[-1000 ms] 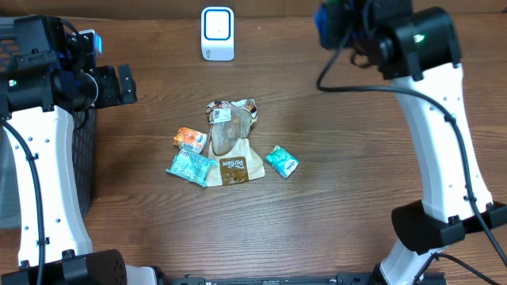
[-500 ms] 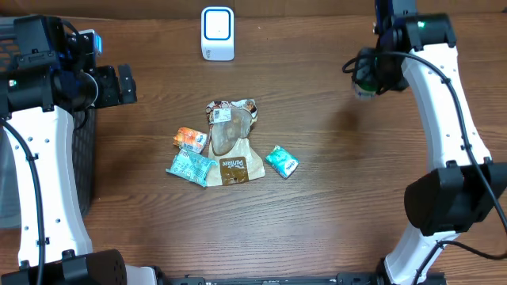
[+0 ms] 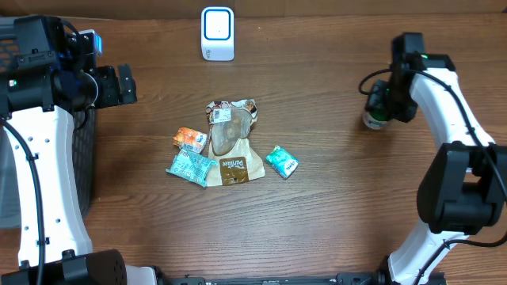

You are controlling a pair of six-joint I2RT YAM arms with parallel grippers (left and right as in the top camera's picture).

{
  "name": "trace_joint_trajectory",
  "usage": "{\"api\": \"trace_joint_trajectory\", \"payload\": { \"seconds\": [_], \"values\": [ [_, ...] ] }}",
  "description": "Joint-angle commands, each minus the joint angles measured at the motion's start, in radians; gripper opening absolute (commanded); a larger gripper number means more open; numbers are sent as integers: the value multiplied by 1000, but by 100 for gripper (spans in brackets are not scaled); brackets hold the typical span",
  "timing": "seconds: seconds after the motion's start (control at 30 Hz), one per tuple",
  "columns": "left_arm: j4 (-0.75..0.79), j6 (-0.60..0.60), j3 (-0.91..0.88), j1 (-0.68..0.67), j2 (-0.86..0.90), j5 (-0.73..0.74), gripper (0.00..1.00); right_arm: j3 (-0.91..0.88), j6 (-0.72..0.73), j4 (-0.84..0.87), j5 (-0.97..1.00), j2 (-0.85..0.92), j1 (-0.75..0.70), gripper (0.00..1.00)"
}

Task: Scan the item barcode
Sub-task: 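Carry the jar right and set it down, opening the right gripper, then move the right gripper to the mint pack and grasp it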

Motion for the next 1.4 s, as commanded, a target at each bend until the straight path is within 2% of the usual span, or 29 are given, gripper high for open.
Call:
{"api": "trace_joint_trajectory", "payload": {
  "seconds": [0.0,0.3,0.33,0.4,0.47,0.53,0.83,0.9,1.1,1.2,1.3,1.37],
  "values": [
    [0,16,26,-1,-2,-4,100,-34,4,24,-23,-6,-42,21],
    [0,16,26,-1,-2,-4,100,-83,4,38,-24,-5,-87,22],
    [0,16,26,-1,-2,-4,99,-83,4,38,-24,-5,-88,30],
    [0,16,26,-1,-2,-3,99,-81,4,38,-25,-5,-89,66],
    [0,16,26,-1,-2,-3,99,-68,0,26,-46,-6,-89,93],
    [0,16,26,-1,-2,-3,100,-23,0,-18,-73,-6,-89,100],
    [0,16,26,-1,-2,-4,99,358,-2,-327,-172,-6,-55,100],
    [0,16,26,-1,-2,-3,100,388,-19,-349,-213,-6,-37,100],
    [0,16,26,-1,-2,-4,100,351,-58,-341,-312,-5,57,99],
    [0,16,26,-1,-2,-4,100,293,-84,-326,-312,-5,127,91],
    [0,16,26,-1,-2,-4,100,220,-81,-288,-308,-4,190,77],
    [0,16,26,-1,-2,-4,100,168,-71,-255,-310,-4,223,76]
  ]
}}
